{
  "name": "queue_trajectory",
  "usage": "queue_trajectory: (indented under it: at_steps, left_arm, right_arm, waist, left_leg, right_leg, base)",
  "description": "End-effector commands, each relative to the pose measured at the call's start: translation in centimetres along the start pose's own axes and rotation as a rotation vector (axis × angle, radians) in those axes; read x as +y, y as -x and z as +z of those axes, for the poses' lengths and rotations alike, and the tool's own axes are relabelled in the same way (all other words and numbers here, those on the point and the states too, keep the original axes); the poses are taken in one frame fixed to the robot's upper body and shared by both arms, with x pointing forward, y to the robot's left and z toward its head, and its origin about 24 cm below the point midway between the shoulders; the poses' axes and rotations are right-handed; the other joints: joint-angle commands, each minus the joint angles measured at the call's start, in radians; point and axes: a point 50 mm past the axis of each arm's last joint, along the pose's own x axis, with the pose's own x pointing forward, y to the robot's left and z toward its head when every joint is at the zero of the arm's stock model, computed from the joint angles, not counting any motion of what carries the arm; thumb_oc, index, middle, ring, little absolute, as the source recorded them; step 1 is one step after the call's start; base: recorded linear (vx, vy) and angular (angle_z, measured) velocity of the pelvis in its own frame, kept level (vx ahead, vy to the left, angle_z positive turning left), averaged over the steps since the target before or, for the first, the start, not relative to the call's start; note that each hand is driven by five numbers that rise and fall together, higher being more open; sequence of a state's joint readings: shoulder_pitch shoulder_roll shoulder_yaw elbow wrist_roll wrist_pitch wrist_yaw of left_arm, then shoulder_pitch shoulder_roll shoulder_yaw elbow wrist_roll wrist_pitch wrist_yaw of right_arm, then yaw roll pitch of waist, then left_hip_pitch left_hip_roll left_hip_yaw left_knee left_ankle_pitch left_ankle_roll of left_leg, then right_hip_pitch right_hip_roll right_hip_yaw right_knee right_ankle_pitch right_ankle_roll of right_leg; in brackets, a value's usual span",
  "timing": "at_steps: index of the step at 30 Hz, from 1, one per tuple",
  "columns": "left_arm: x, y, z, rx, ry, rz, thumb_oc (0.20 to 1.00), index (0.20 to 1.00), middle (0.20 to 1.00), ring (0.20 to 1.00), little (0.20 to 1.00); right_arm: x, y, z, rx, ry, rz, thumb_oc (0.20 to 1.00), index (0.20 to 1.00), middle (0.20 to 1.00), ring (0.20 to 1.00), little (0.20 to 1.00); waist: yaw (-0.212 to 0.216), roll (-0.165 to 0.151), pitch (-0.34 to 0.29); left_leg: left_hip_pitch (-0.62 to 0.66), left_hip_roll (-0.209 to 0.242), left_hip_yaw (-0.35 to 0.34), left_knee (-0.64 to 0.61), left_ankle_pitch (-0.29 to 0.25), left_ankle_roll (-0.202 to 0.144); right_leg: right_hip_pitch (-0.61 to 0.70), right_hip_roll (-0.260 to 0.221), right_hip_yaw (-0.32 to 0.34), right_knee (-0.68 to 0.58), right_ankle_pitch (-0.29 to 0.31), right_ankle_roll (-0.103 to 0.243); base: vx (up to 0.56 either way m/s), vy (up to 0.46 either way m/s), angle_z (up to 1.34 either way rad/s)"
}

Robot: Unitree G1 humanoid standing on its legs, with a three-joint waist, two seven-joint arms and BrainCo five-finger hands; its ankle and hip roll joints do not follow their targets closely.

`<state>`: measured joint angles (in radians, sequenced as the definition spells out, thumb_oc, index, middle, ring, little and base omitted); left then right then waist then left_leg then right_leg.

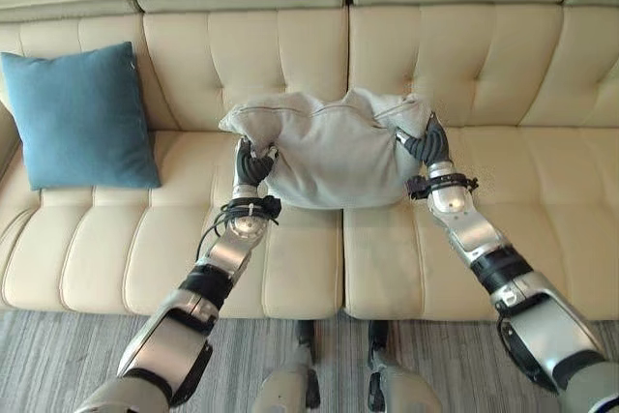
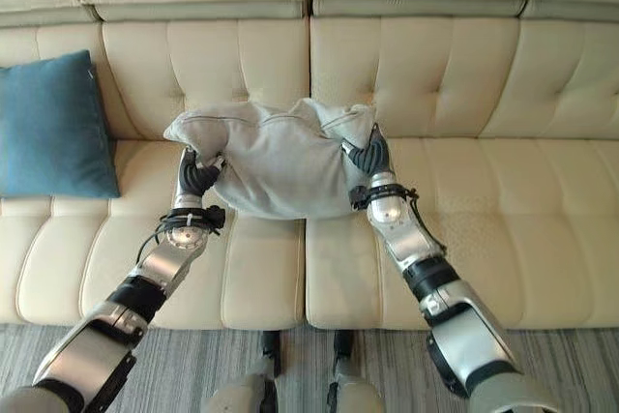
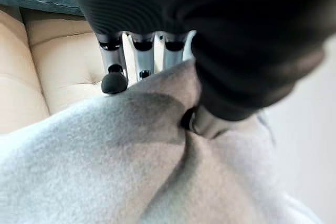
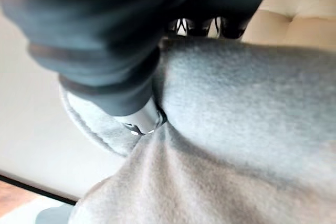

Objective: Pick up all the scattered cushions and arrange them neatly on the sofa.

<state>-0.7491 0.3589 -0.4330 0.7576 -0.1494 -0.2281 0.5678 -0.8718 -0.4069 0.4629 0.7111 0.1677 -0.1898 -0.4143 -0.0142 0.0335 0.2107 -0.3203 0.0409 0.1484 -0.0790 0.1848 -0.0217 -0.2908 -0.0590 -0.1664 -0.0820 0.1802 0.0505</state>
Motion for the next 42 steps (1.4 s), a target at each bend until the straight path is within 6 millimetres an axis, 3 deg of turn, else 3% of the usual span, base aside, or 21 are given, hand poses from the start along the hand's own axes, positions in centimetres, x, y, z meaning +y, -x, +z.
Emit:
queue_trajectory:
  at_steps: [1,8,15,19,21,22,26,27,30,33,35,37,38,39,40,41,42]
  left_arm:
    - [-2.5,-1.8,8.1,-0.311,0.075,-0.083,1.0,1.0,1.0,1.0,1.0]
    - [2.5,-4.0,7.9,-0.298,0.069,0.038,1.0,1.0,1.0,1.0,1.0]
    - [9.1,-6.3,8.3,-0.268,0.096,0.185,1.0,1.0,1.0,1.0,1.0]
    - [10.4,-6.4,7.6,-0.229,0.159,0.191,1.0,1.0,1.0,1.0,1.0]
    - [10.8,-6.0,6.4,-0.191,0.195,0.175,1.0,1.0,1.0,1.0,1.0]
    - [10.8,-5.3,5.1,-0.159,0.221,0.161,1.0,1.0,1.0,1.0,1.0]
    - [10.0,-3.1,1.7,-0.077,0.246,0.108,1.0,1.0,1.0,1.0,1.0]
    - [9.6,-1.5,-0.4,-0.021,0.252,0.076,1.0,1.0,1.0,1.0,1.0]
    - [9.0,-0.1,-1.7,0.004,0.257,0.047,1.0,1.0,1.0,1.0,1.0]
    - [7.9,3.2,-4.5,0.087,0.286,0.002,1.0,1.0,1.0,1.0,1.0]
    - [7.1,6.3,-6.4,0.15,0.289,-0.055,1.0,1.0,1.0,1.0,1.0]
    - [7.2,7.4,-7.1,0.172,0.267,-0.079,1.0,1.0,1.0,1.0,1.0]
    - [7.9,10.5,-8.9,0.234,0.194,-0.147,1.0,1.0,1.0,1.0,1.0]
    - [8.5,12.0,-9.8,0.266,0.142,-0.177,1.0,1.0,1.0,1.0,1.0]
    - [8.9,13.1,-10.4,0.3,0.116,-0.198,1.0,1.0,1.0,1.0,1.0]
    - [8.9,13.1,-10.4,0.3,0.116,-0.198,1.0,1.0,1.0,1.0,1.0]
    - [10.2,17.1,-12.7,0.423,0.03,-0.246,1.0,1.0,1.0,1.0,1.0]
  right_arm:
    - [1.9,-1.8,8.7,-0.337,-0.063,0.048,1.0,1.0,1.0,1.0,1.0]
    - [-2.4,-3.4,9.4,-0.349,-0.009,-0.073,1.0,1.0,1.0,1.0,1.0]
    - [-6.8,-4.4,10.9,-0.368,-0.176,-0.193,1.0,1.0,1.0,1.0,1.0]
    - [-8.1,-4.3,10.2,-0.342,-0.252,-0.223,1.0,1.0,1.0,1.0,1.0]
    - [-9.1,-3.8,8.1,-0.284,-0.34,-0.246,1.0,1.0,1.0,1.0,1.0]
    - [-9.8,-2.9,6.0,-0.231,-0.376,-0.266,1.0,1.0,1.0,1.0,1.0]
    - [-10.6,-0.5,1.9,-0.138,-0.411,-0.278,1.0,1.0,1.0,1.0,1.0]
    - [-10.9,0.8,0.0,-0.099,-0.422,-0.277,1.0,1.0,1.0,1.0,1.0]
    - [-10.8,1.8,-1.2,-0.072,-0.435,-0.27,1.0,1.0,1.0,1.0,1.0]
    - [-9.3,4.8,-3.8,0.006,-0.409,-0.192,1.0,1.0,1.0,1.0,1.0]
    - [-8.1,7.8,-5.8,0.071,-0.357,-0.112,1.0,1.0,1.0,1.0,1.0]
    - [-8.0,8.9,-6.4,0.093,-0.329,-0.089,1.0,1.0,1.0,1.0,1.0]
    - [-7.7,12.2,-8.5,0.18,-0.205,-0.003,1.0,1.0,1.0,1.0,1.0]
    - [-7.7,14.1,-9.4,0.225,-0.152,0.047,1.0,1.0,1.0,1.0,1.0]
    - [-7.4,15.6,-10.0,0.255,-0.114,0.096,1.0,1.0,1.0,1.0,1.0]
    - [-7.4,15.6,-10.0,0.255,-0.114,0.096,1.0,1.0,1.0,1.0,1.0]
    - [-6.8,20.2,-12.2,0.397,-0.027,0.221,1.0,1.0,1.0,1.0,1.0]
  waist:
    - [0.018,-0.041,0.014]
    - [0.023,-0.048,0.025]
    - [0.02,-0.053,0.008]
    - [0.017,-0.053,-0.002]
    - [0.014,-0.055,-0.011]
    - [0.012,-0.057,-0.014]
    - [0.007,-0.061,-0.023]
    - [0.005,-0.064,-0.019]
    - [0.006,-0.066,-0.016]
    - [0.004,-0.07,-0.01]
    - [0.001,-0.073,-0.013]
    - [-0.002,-0.073,-0.011]
    - [-0.005,-0.072,-0.016]
    - [-0.007,-0.071,-0.019]
    - [-0.01,-0.069,-0.022]
    - [-0.011,-0.069,-0.023]
    - [-0.014,-0.064,-0.034]
  left_leg:
    - [0.021,0.02,0.025,0.047,-0.094,-0.061]
    - [0.023,0.024,0.022,0.035,-0.091,-0.067]
    - [0.032,0.025,0.02,0.018,-0.09,-0.071]
    - [0.033,0.028,0.02,0.016,-0.087,-0.072]
    - [0.037,0.028,0.02,0.016,-0.089,-0.072]
    - [0.04,0.027,0.02,0.019,-0.092,-0.071]
    - [0.037,0.026,0.023,0.029,-0.102,-0.067]
    - [0.029,0.023,0.026,0.041,-0.107,-0.064]
    - [0.026,0.022,0.028,0.044,-0.11,-0.062]
    - [0.043,0.024,0.034,0.048,-0.117,-0.059]
    - [0.057,0.023,0.036,0.047,-0.119,-0.054]
    - [0.071,0.023,0.036,0.047,-0.123,-0.053]
    - [0.092,0.021,0.035,0.043,-0.127,-0.049]
    - [0.107,0.02,0.036,0.041,-0.132,-0.046]
    - [0.12,0.02,0.035,0.039,-0.135,-0.045]
    - [0.119,0.02,0.035,0.039,-0.134,-0.045]
    - [0.16,0.017,0.034,0.042,-0.145,-0.043]
  right_leg:
    - [-0.006,-0.042,0.019,0.136,-0.17,0.074]
    - [-0.011,-0.042,0.022,0.13,-0.168,0.08]
    - [-0.008,-0.034,0.023,0.112,-0.162,0.078]
    - [-0.004,-0.031,0.02,0.099,-0.157,0.076]
    - [0.006,-0.029,0.019,0.091,-0.156,0.074]
    - [0.01,-0.028,0.017,0.089,-0.156,0.073]
    - [0.01,-0.027,0.02,0.089,-0.157,0.07]
    - [0.002,-0.029,0.023,0.093,-0.154,0.07]
    - [-0.001,-0.03,0.024,0.095,-0.153,0.07]
    - [0.015,-0.033,0.024,0.101,-0.16,0.07]
    - [0.03,-0.035,0.021,0.105,-0.164,0.07]
    - [0.042,-0.035,0.021,0.109,-0.17,0.07]
    - [0.061,-0.035,0.02,0.115,-0.176,0.072]
    - [0.073,-0.035,0.02,0.118,-0.18,0.074]
    - [0.085,-0.036,0.018,0.121,-0.185,0.076]
    - [0.084,-0.035,0.018,0.121,-0.185,0.076]
    - [0.124,-0.04,0.013,0.129,-0.195,0.081]
  base:
    - [0.0,0.0,0.0]
    - [0.01,-0.002,0.0]
    - [0.0,0.0,0.0]
    - [0.0,0.0,0.0]
    - [0.0,0.0,0.0]
    - [0.0,0.0,0.0]
    - [0.0,0.007,0.03]
    - [0.0,0.0,0.0]
    - [-0.01,0.006,-0.01]
    - [0.01,0.009,-0.06]
    - [0.01,0.003,0.02]
    - [0.05,0.015,0.01]
    - [0.08,0.034,-0.05]
    - [0.09,0.035,-0.05]
    - [0.05,0.018,0.03]
    - [0.1,0.028,0.0]
    - [0.09,0.039,-0.01]
